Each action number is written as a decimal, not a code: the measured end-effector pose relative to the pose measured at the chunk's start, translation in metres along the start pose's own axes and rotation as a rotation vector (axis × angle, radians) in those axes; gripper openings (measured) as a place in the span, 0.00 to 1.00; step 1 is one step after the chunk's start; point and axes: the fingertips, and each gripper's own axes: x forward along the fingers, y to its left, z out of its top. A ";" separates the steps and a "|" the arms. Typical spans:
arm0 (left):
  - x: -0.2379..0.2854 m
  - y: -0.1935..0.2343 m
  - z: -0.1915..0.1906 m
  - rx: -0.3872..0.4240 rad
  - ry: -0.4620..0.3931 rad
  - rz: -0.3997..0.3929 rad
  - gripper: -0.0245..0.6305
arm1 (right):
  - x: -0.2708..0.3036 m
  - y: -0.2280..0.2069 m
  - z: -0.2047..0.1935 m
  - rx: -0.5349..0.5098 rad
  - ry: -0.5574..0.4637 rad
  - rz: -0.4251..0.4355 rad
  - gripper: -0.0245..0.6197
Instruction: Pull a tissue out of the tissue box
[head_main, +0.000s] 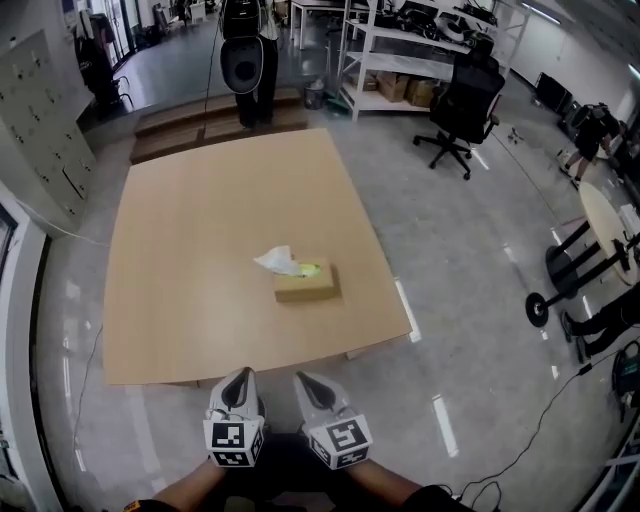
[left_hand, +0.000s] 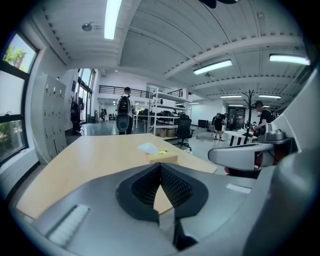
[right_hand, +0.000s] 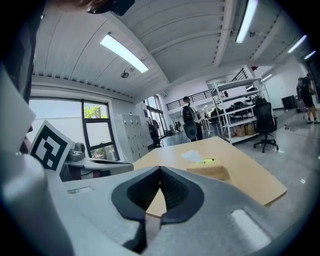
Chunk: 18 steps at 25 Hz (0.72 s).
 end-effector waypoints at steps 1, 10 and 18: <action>0.004 -0.004 0.001 0.007 0.002 -0.015 0.07 | 0.000 -0.004 -0.001 0.005 0.002 -0.011 0.02; 0.062 -0.017 0.027 -0.012 0.005 -0.177 0.07 | 0.001 -0.044 0.020 -0.003 0.035 -0.208 0.02; 0.116 0.000 0.041 -0.024 0.002 -0.222 0.07 | 0.044 -0.071 0.036 -0.054 0.094 -0.250 0.02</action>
